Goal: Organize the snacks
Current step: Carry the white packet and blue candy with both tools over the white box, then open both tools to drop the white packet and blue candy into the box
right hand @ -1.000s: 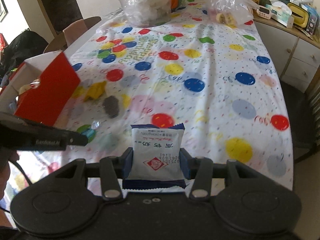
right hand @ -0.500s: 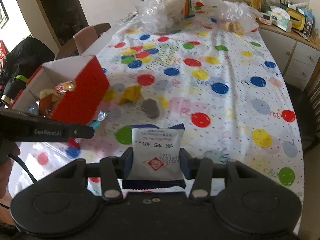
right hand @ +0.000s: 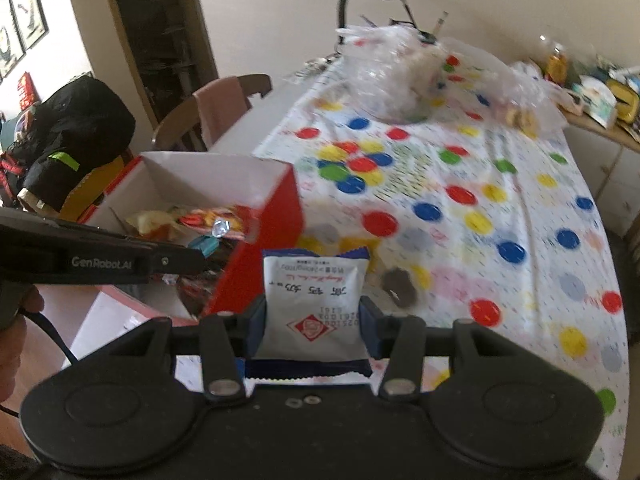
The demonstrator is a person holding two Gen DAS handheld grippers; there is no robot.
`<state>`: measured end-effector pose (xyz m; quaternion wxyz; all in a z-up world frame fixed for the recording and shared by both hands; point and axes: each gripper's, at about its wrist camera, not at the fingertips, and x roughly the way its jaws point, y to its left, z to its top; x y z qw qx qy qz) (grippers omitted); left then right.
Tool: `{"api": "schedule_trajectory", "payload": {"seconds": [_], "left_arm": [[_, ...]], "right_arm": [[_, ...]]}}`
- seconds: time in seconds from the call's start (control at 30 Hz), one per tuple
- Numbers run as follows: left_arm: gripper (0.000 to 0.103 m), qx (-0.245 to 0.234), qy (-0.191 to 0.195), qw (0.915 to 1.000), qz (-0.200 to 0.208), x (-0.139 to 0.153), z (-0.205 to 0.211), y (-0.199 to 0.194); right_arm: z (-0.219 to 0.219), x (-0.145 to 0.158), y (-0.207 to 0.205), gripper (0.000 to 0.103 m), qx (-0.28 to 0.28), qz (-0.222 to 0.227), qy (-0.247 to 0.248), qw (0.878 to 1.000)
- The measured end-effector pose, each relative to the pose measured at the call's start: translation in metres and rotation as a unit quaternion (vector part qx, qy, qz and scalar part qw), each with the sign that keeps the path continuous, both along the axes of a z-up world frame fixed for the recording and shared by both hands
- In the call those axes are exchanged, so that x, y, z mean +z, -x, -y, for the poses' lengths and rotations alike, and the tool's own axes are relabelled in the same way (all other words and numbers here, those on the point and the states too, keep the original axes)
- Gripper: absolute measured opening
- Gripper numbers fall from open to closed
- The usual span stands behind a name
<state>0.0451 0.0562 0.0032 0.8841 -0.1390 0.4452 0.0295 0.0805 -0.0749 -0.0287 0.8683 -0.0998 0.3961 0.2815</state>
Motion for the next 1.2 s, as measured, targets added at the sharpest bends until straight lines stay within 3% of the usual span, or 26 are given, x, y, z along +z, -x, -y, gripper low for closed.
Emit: {"api": "schedule_trajectory", "payload": {"seconds": [0.37,0.73,1.2], "left_arm": [[0.012,0.041,-0.012,0.9991,0.004,0.003,-0.085,0.014],[0.012,0.08,-0.027,0.9963,-0.02,-0.016,-0.156,0.019],[0.012,0.073,-0.034,0.9945,-0.066,-0.061,-0.178,0.005]], "right_arm": [[-0.084,-0.009,-0.01,0.046,0.022,0.003,0.018,1.0],[-0.151,-0.042,-0.022,0.047,0.05,-0.022,0.056,0.997],[-0.195,-0.088,-0.029,0.047,0.061,-0.041,0.106,0.992]]}}
